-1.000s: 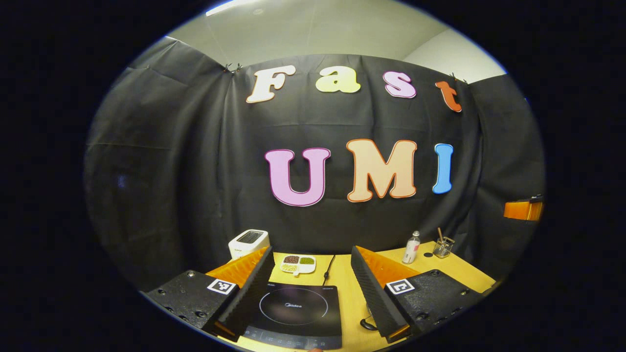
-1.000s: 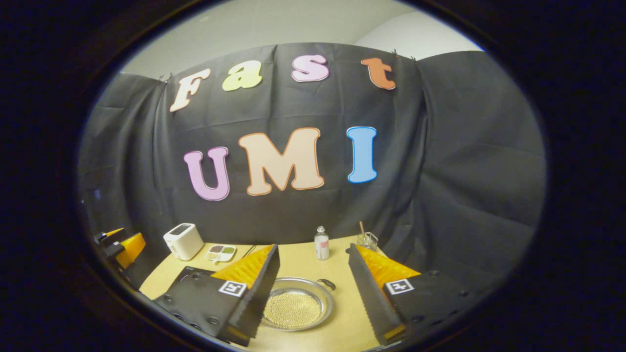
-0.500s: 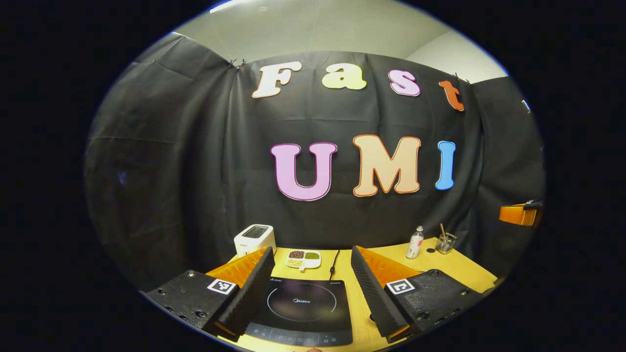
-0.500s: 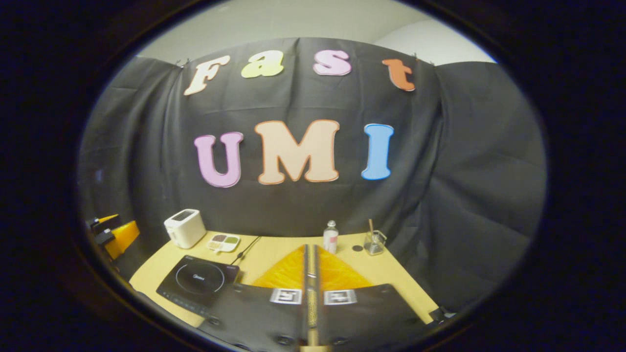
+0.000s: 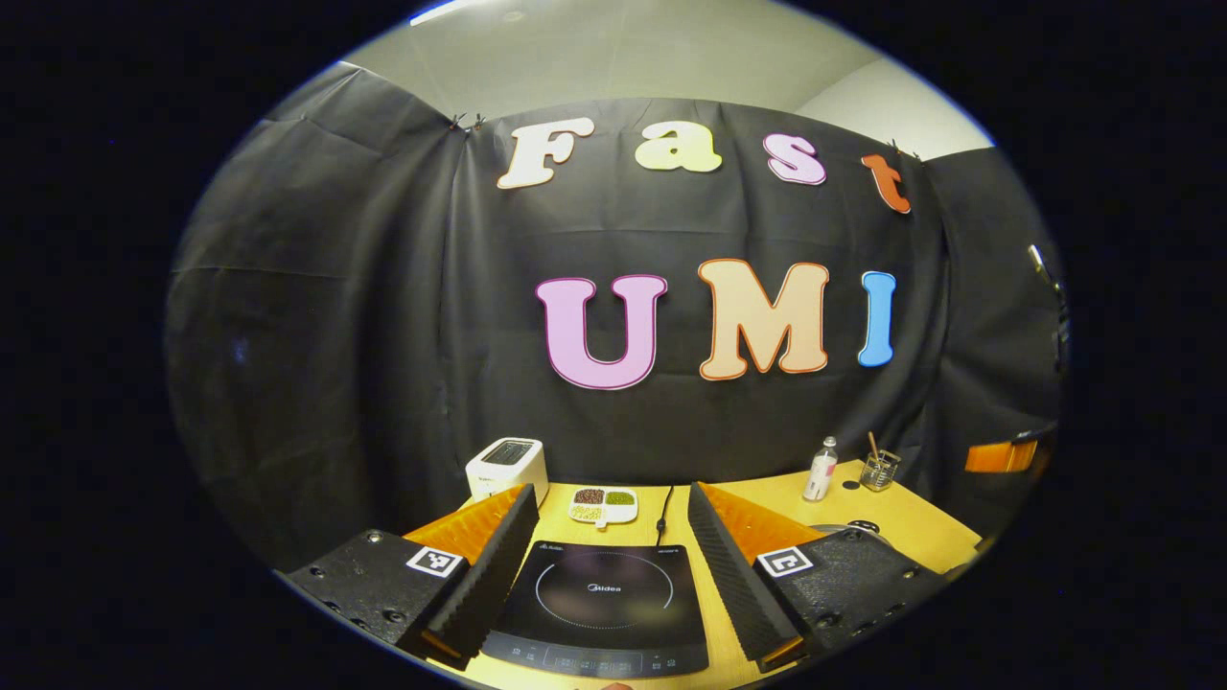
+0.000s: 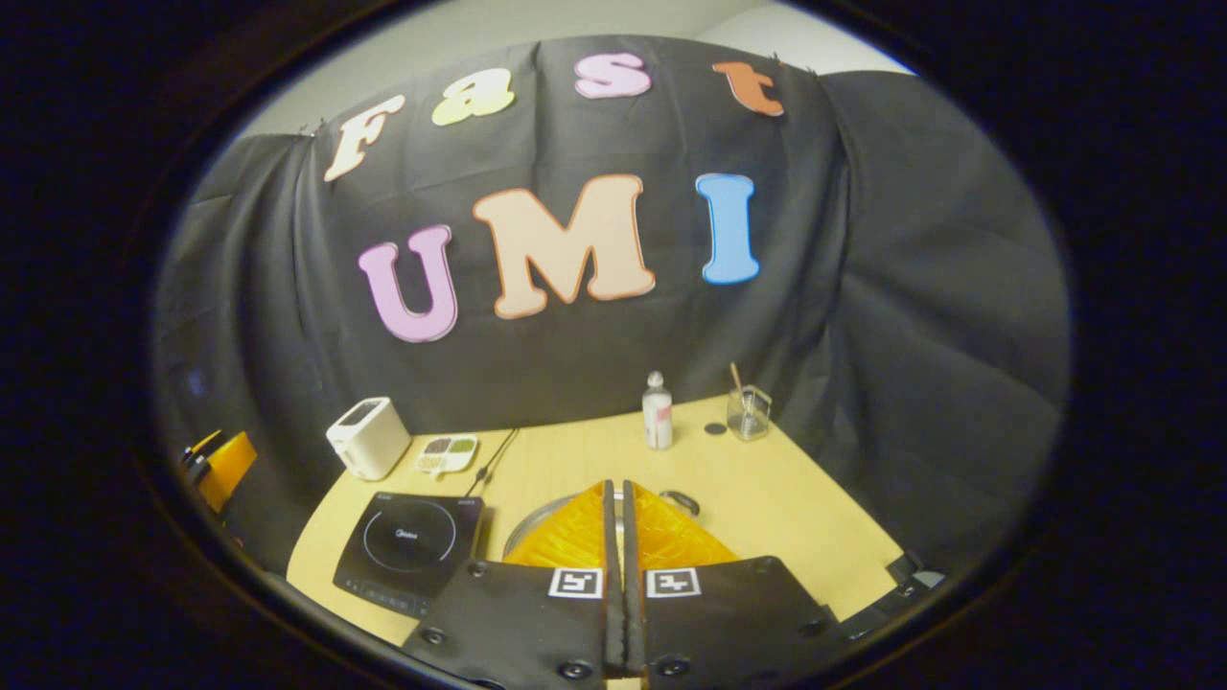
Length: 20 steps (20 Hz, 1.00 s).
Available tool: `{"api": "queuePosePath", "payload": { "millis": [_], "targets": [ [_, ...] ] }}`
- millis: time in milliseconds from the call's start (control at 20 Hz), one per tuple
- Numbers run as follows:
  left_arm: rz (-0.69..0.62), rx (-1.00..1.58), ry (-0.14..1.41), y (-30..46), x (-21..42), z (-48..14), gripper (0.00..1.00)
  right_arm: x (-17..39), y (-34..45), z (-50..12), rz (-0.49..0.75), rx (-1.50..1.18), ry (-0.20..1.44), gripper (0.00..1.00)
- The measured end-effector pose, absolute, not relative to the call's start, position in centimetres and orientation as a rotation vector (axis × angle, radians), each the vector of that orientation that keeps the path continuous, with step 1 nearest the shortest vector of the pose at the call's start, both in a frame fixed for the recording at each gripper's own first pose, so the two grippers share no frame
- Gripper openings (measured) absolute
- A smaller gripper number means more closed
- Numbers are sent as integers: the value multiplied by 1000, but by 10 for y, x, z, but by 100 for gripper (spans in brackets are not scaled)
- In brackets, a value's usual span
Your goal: First push the handle of the pot to place it horizontally, then grasp the pot with both hands and set it on the induction cooktop.
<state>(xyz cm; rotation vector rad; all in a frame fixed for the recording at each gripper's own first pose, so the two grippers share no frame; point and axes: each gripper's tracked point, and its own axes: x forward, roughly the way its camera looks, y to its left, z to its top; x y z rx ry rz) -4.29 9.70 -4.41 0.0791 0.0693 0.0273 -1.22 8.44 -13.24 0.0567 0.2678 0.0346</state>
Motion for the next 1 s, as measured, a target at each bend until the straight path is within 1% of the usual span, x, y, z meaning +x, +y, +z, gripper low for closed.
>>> {"api": "queuePosePath", "payload": {
  "millis": [50, 100, 200, 250, 300, 350, 400, 450, 500, 550, 600, 650, 700, 750, 800, 850, 900, 950, 1000],
  "targets": [
    [31, 77, 71, 99, -43, -46, 93, -15, 87, -147, 40, 56, 310, 2],
    [35, 72, 73, 101, -42, -46, 93, -18, 88, -162, 46, 54, 345, 0],
    [43, 63, 86, 103, -41, -51, 93, -27, 98, -194, 74, 50, 428, 0],
    [45, 60, 87, 104, -42, -52, 93, -31, 104, -210, 84, 47, 470, 2],
    [48, 60, 84, 106, -41, -52, 96, -35, 109, -225, 98, 41, 513, 0],
    [51, 60, 83, 108, -41, -52, 96, -38, 114, -239, 111, 30, 556, 0],
    [52, 60, 86, 110, -40, -53, 93, -41, 118, -253, 124, 12, 598, 3],
    [51, 60, 88, 111, -41, -55, 93, -44, 122, -269, 127, -6, 639, 0],
    [49, 59, 93, 114, -40, -56, 93, -47, 124, -282, 136, -18, 684, 0],
    [46, 59, 98, 115, -40, -59, 93, -47, 128, -293, 150, -14, 724, 2],
    [45, 60, 104, 117, -40, -61, 96, -52, 136, -302, 166, -3, 761, 0],
    [44, 63, 111, 120, -40, -64, 93, -55, 141, -310, 168, 4, 791, 2],
    [45, 66, 117, 123, -40, -66, 96, -58, 144, -319, 162, 10, 825, 2],
    [46, 70, 123, 125, -39, -68, 96, -60, 145, -328, 164, 19, 853, 0],
    [48, 73, 128, 128, -39, -70, 96, -61, 149, -336, 161, 30, 884, 2],
    [49, 74, 134, 131, -40, -72, 96, -63, 154, -345, 161, 47, 921, 0],
    [52, 74, 140, 135, -39, -74, 99, -64, 158, -352, 158, 60, 952, 0],
    [57, 74, 148, 139, -40, -76, 99, -63, 162, -361, 158, 76, 982, 2],
    [60, 74, 154, 143, -40, -78, 99, -61, 165, -366, 155, 88, 1004, 2]
  ]
}}
